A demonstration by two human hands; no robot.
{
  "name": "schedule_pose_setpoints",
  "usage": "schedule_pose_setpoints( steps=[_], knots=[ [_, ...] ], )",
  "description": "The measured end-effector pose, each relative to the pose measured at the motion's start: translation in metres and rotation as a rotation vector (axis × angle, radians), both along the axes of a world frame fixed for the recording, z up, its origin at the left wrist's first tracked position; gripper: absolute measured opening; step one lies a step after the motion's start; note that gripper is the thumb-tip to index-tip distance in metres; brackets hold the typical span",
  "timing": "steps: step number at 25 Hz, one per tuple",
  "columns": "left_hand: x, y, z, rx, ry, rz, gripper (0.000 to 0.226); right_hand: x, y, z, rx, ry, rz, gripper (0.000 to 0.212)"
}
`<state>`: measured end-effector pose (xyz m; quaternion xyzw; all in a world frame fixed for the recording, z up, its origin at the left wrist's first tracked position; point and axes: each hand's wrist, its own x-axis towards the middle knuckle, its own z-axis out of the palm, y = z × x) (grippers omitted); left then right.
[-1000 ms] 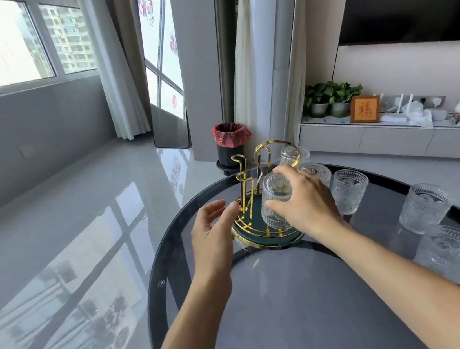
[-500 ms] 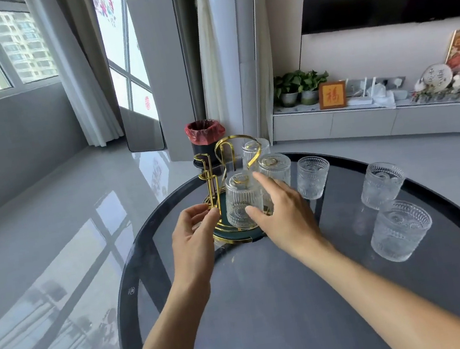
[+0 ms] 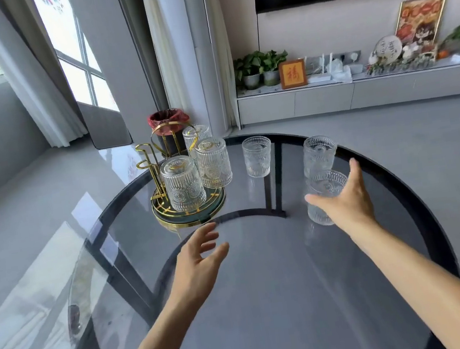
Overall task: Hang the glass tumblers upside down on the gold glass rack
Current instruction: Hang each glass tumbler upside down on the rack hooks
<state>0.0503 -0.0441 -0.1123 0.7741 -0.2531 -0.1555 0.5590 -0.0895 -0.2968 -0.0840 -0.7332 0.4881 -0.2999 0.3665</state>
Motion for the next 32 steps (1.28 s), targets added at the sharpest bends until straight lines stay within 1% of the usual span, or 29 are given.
schedule_pose_setpoints(
  steps=[1,2,3,4,6,9,10,12,14,17,18,19,20,22,23,24,25,26,27,28,29,30,31,32],
  knots=[
    [0.001,0.001,-0.003,0.014,0.014,-0.001,0.038,0.004,-0.003,-0.002,0.069,0.030,0.025,0.107],
    [0.002,0.001,-0.005,0.021,0.028,-0.006,0.037,0.007,-0.004,-0.004,0.090,0.059,0.030,0.102],
    [0.002,0.001,-0.005,0.021,0.039,-0.016,0.036,0.010,-0.002,-0.003,0.095,0.065,0.026,0.097],
    [0.003,0.001,-0.003,0.019,0.045,-0.023,0.036,0.013,0.004,-0.001,0.116,0.029,0.032,0.095],
    [0.001,-0.003,0.004,0.012,0.071,-0.048,0.044,0.021,0.027,0.005,0.216,-0.122,0.116,0.089],
    [-0.006,-0.006,0.017,-0.059,0.153,-0.138,0.060,0.041,0.071,0.030,0.319,-0.337,0.323,0.079],
    [-0.006,-0.004,0.021,-0.118,0.180,-0.168,0.060,0.050,0.085,0.043,0.368,-0.391,0.401,0.077],
    [-0.005,0.002,0.033,-0.289,0.191,-0.170,0.050,0.067,0.110,0.066,0.486,-0.478,0.559,0.070],
    [0.000,0.010,0.045,-0.466,0.162,-0.071,0.046,0.081,0.131,0.085,0.575,-0.536,0.661,0.066],
    [0.014,0.017,0.063,-0.705,0.171,0.035,0.048,0.097,0.151,0.098,0.671,-0.547,0.759,0.072],
    [0.022,0.021,0.071,-0.774,0.180,0.057,0.049,0.103,0.155,0.103,0.682,-0.540,0.793,0.070],
    [0.034,0.025,0.082,-0.827,0.182,0.089,0.049,0.109,0.159,0.109,0.654,-0.525,0.808,0.066],
    [0.048,0.029,0.093,-0.865,0.172,0.128,0.047,0.116,0.159,0.115,0.566,-0.508,0.793,0.063],
    [0.080,0.036,0.113,-0.889,0.125,0.206,0.050,0.137,0.154,0.126,0.265,-0.487,0.703,0.053],
    [0.095,0.039,0.121,-0.871,0.098,0.242,0.055,0.151,0.148,0.133,0.099,-0.471,0.653,0.045],
    [0.109,0.041,0.126,-0.839,0.074,0.276,0.060,0.165,0.141,0.139,-0.071,-0.410,0.617,0.041],
    [0.121,0.042,0.127,-0.800,0.048,0.305,0.063,0.180,0.133,0.144,-0.263,-0.268,0.607,0.041],
    [0.130,0.041,0.124,-0.761,0.011,0.327,0.064,0.195,0.125,0.147,-0.450,-0.054,0.641,0.044],
    [0.137,0.041,0.119,-0.722,-0.036,0.338,0.065,0.210,0.118,0.147,-0.581,0.166,0.700,0.049],
    [0.143,0.040,0.114,-0.688,-0.084,0.334,0.065,0.222,0.112,0.148,-0.632,0.329,0.750,0.052],
    [0.147,0.038,0.108,-0.650,-0.128,0.320,0.067,0.230,0.109,0.148,-0.601,0.417,0.785,0.054],
    [0.152,0.037,0.102,-0.603,-0.167,0.308,0.068,0.235,0.106,0.147,-0.538,0.432,0.799,0.054],
    [0.156,0.035,0.098,-0.553,-0.204,0.302,0.069,0.238,0.105,0.145,-0.503,0.403,0.790,0.053],
    [0.160,0.034,0.095,-0.511,-0.231,0.299,0.070,0.240,0.104,0.144,-0.514,0.379,0.765,0.051]
  ],
)
